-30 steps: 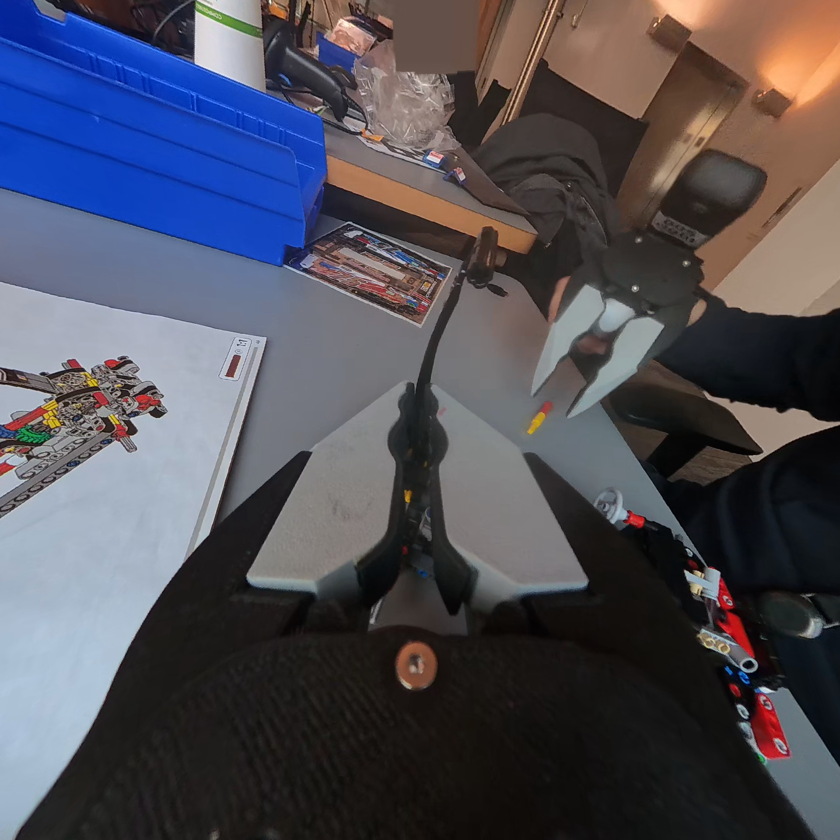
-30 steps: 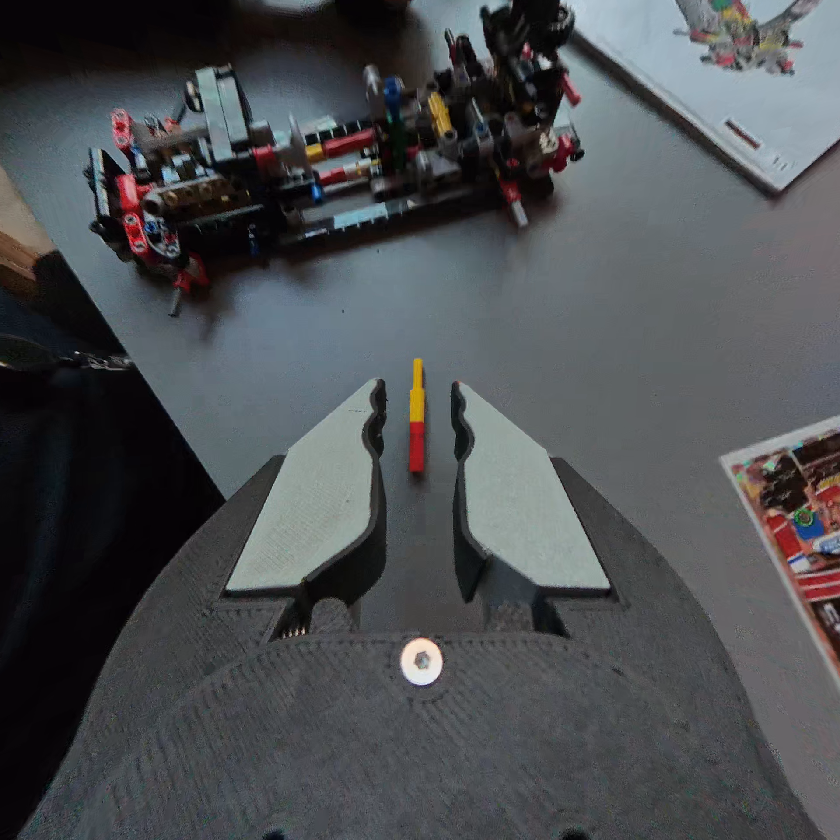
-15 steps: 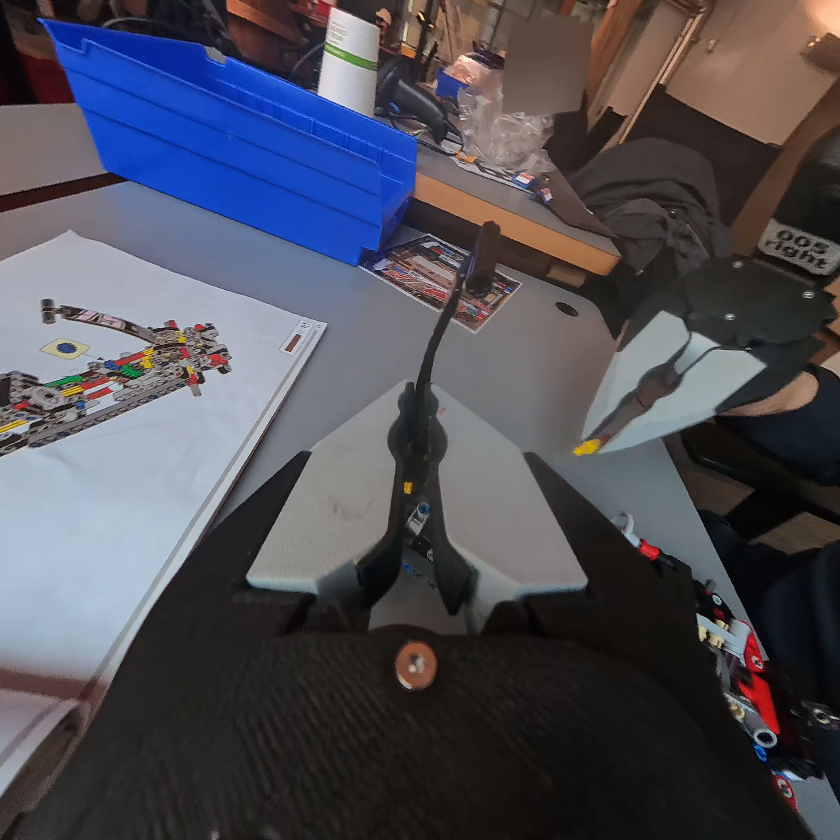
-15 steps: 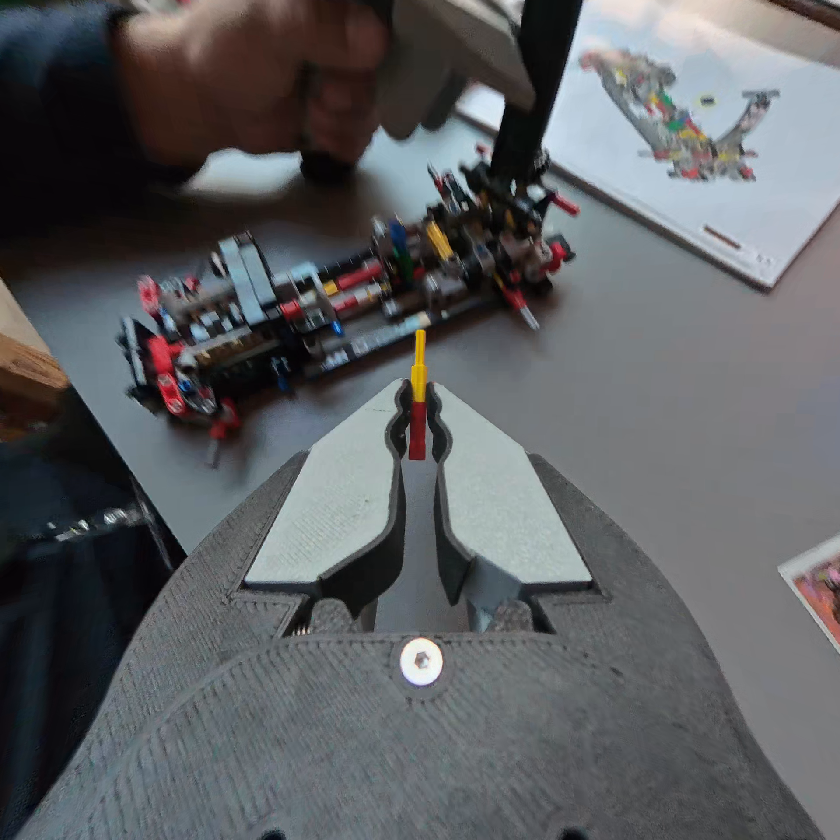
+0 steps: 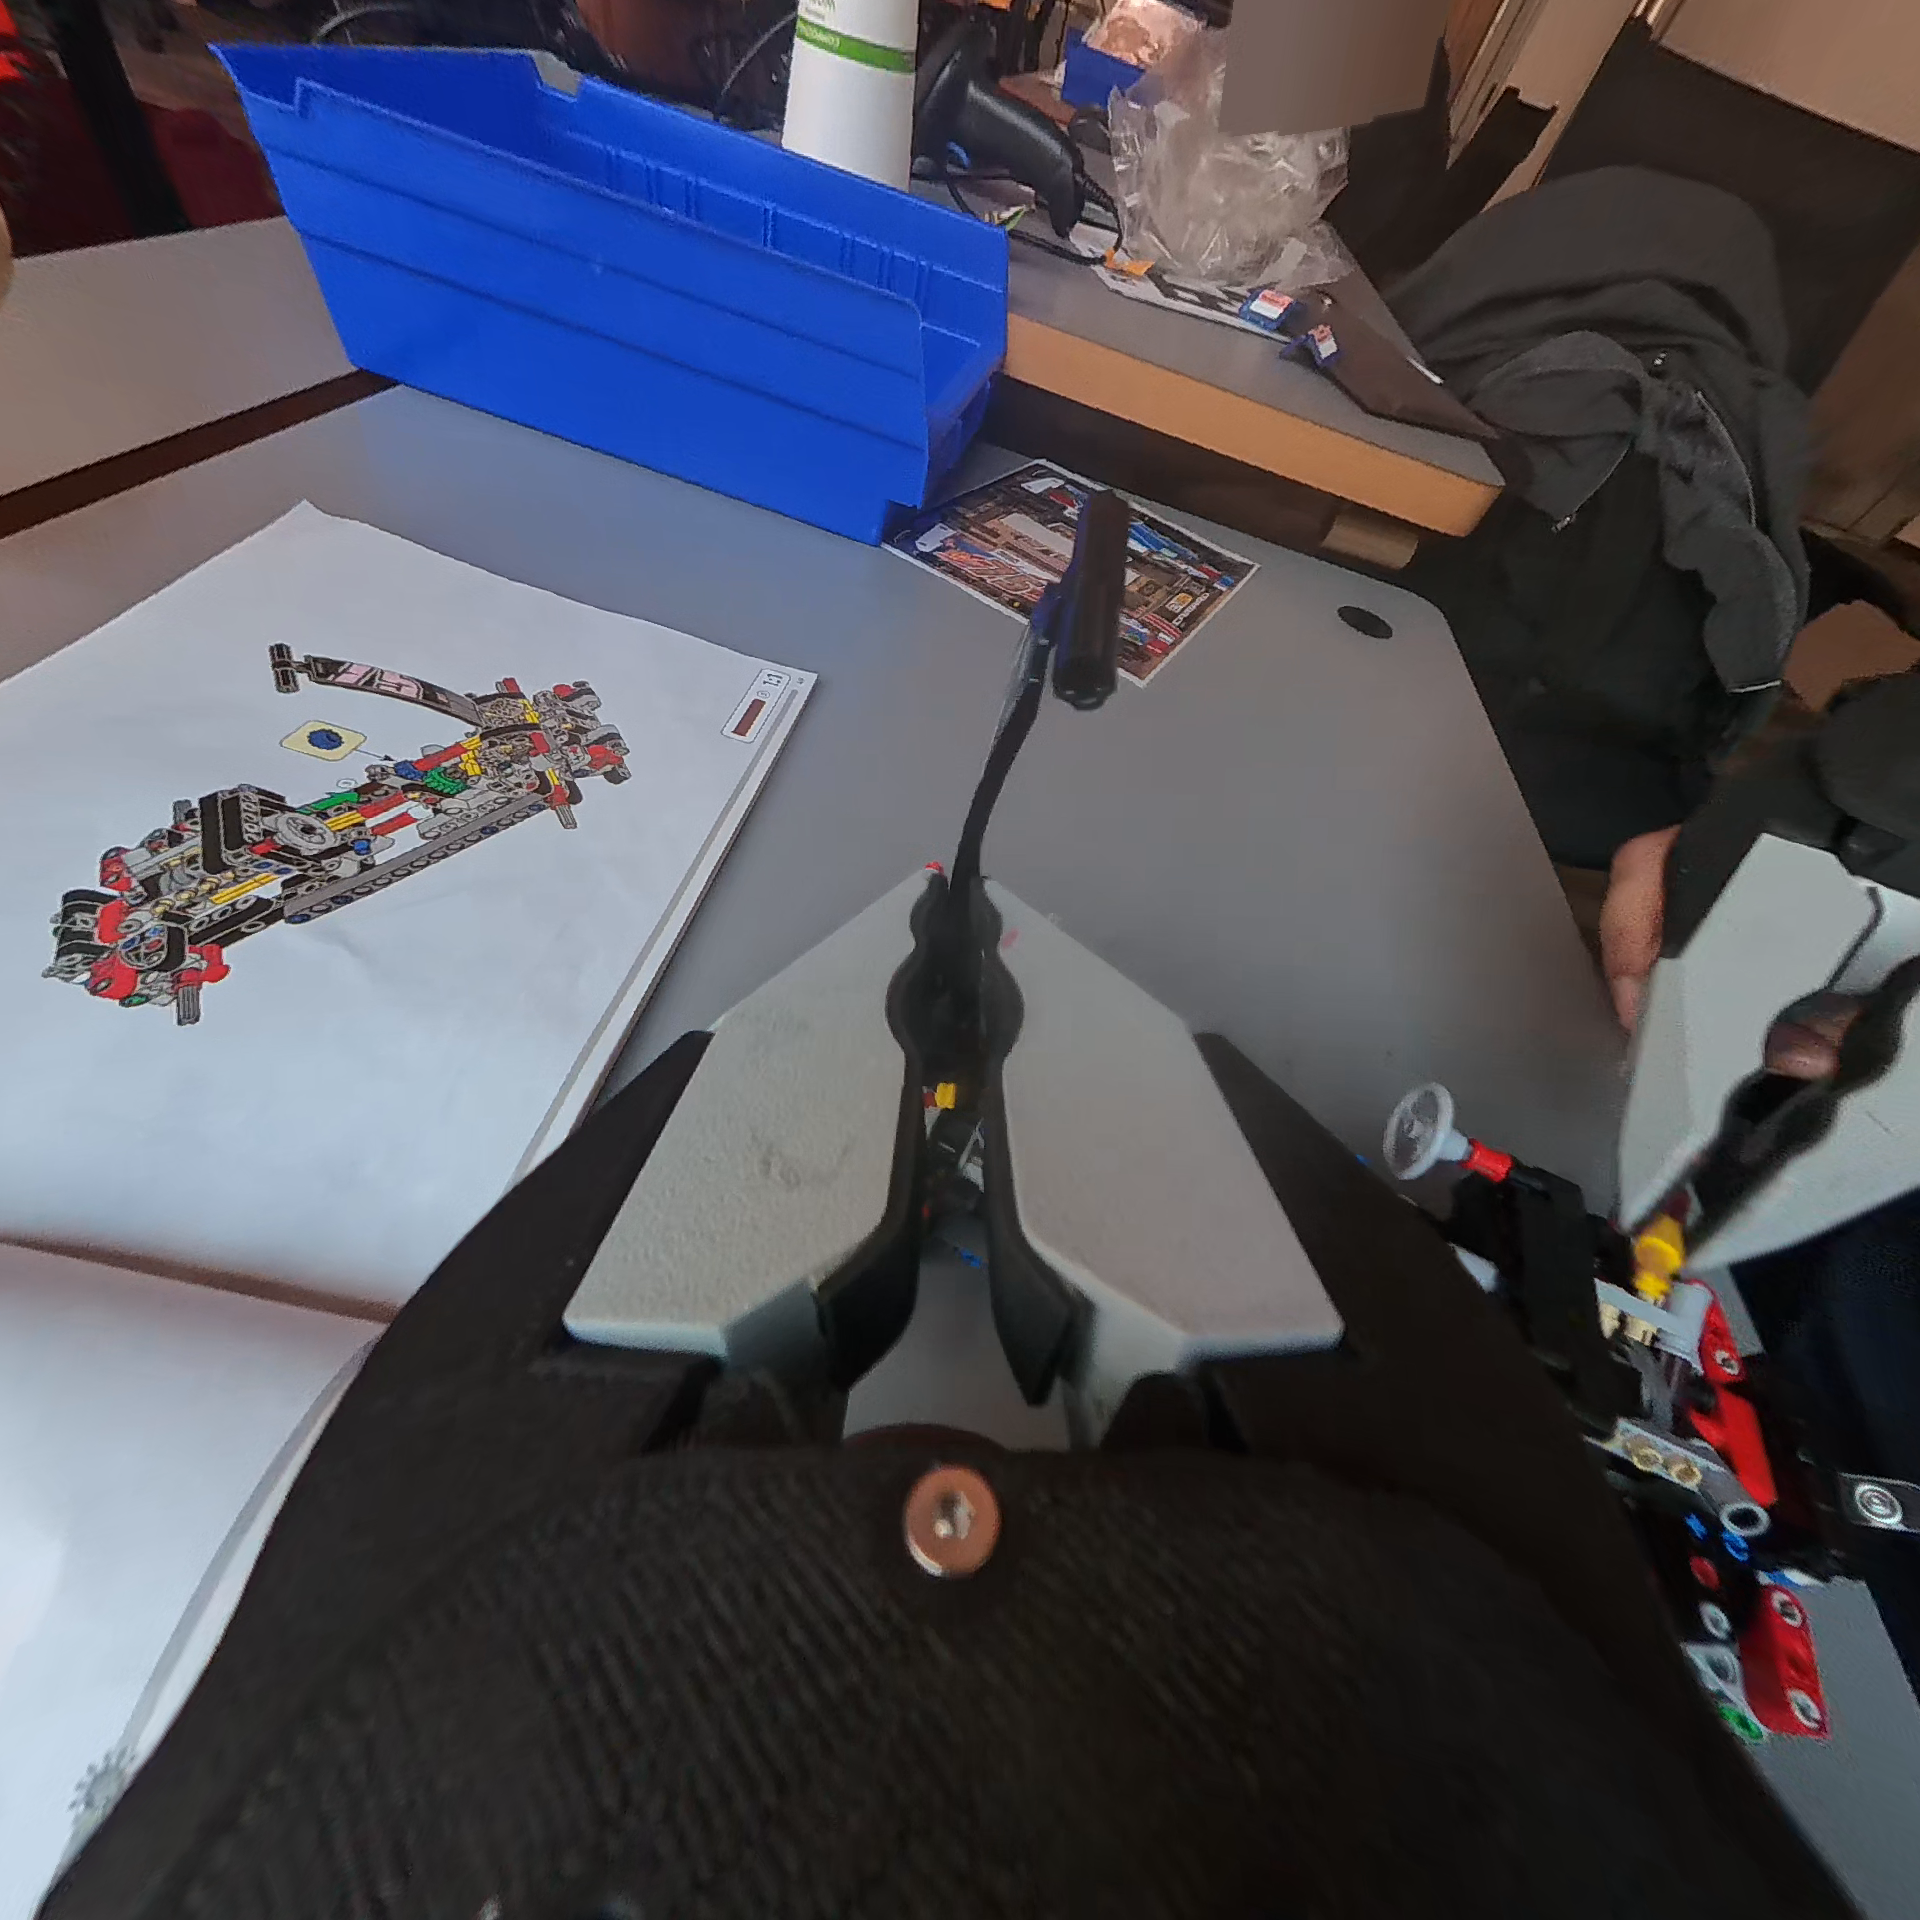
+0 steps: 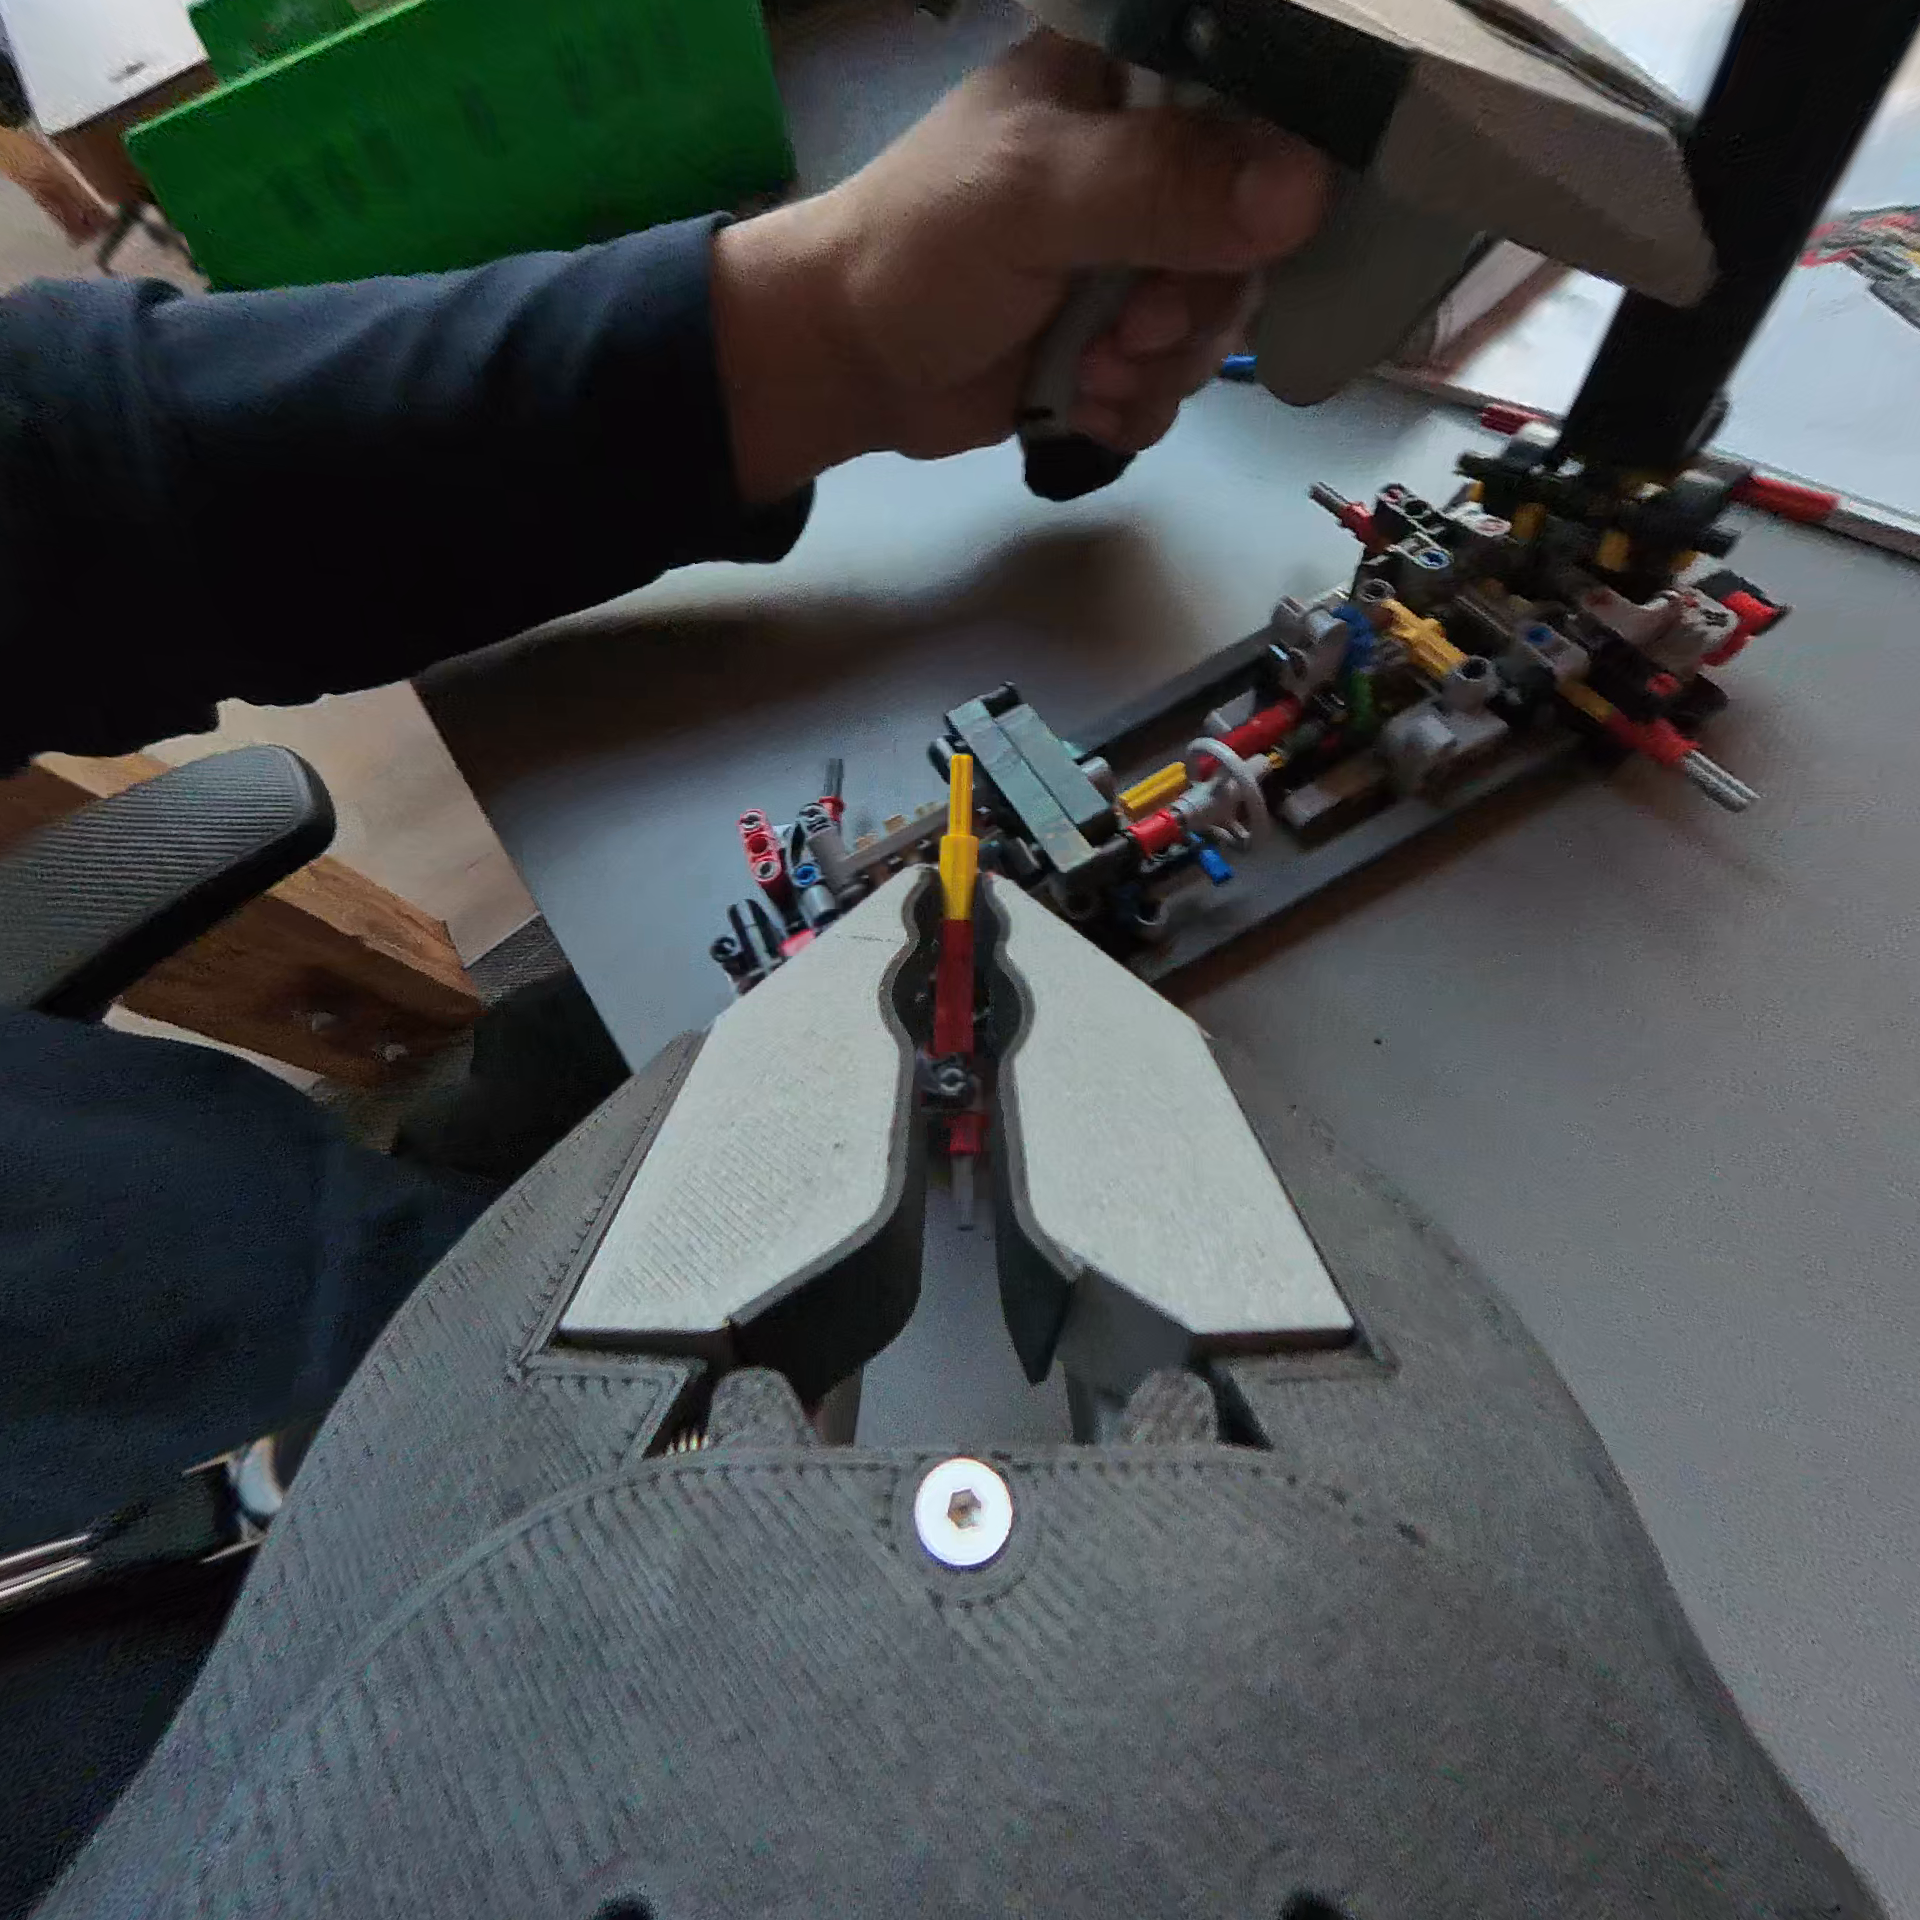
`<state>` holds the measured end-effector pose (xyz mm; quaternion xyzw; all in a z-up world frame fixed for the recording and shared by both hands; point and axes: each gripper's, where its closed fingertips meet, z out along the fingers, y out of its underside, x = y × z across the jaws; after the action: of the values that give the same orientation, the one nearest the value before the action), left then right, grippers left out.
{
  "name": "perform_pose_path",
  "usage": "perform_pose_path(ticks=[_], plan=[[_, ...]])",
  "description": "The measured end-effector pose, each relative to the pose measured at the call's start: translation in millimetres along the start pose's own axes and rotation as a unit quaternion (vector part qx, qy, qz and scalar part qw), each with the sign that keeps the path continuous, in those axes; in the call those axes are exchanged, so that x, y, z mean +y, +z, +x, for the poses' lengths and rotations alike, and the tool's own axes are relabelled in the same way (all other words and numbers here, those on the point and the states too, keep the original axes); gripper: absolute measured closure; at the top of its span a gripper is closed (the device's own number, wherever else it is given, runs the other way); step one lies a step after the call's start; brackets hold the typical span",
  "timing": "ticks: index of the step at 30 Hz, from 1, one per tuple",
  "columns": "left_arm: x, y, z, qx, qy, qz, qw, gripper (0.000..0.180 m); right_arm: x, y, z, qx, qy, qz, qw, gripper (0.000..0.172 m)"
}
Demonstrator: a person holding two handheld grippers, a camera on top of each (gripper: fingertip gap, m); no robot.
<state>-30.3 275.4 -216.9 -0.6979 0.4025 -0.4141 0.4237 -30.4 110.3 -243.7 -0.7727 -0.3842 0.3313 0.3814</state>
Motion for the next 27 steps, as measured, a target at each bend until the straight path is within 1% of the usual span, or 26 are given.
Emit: perform_pose_path(ticks=[4,9,13,18,20,22,24,25,27], plan=[[2,-6,-1,-0.018,-0.008,0.003,1.0,0.18,-4,1,10,0.004,-0.012,-0.003,1.0,0.168],[4,-16,-8,-0.048,-0.023,0.005,0.999,0.179,-8,6,14,0.024,-0.06,-0.032,0.997,0.168],[5,-27,-20,-0.091,-0.051,0.014,0.994,0.179,-11,5,29,0.039,-0.084,-0.045,0.995,0.168],[8,-46,-35,-0.161,-0.095,0.034,0.982,0.174,-21,11,62,0.056,-0.105,-0.053,0.992,0.168],[8,-53,-37,-0.177,-0.106,0.04,0.978,0.176,-23,15,82,0.073,-0.122,-0.073,0.987,0.168],[9,-60,-40,-0.191,-0.119,0.045,0.973,0.176,-23,23,88,0.052,-0.127,-0.094,0.986,0.168],[10,-67,-44,-0.208,-0.126,0.052,0.969,0.176,-29,23,90,0.049,-0.122,-0.089,0.987,0.168],[11,-69,-45,-0.209,-0.129,0.056,0.968,0.176,-33,22,88,0.038,-0.108,-0.079,0.99,0.168],[12,-71,-45,-0.201,-0.136,0.063,0.968,0.176,-39,17,79,-0.013,-0.055,-0.06,0.997,0.168]])
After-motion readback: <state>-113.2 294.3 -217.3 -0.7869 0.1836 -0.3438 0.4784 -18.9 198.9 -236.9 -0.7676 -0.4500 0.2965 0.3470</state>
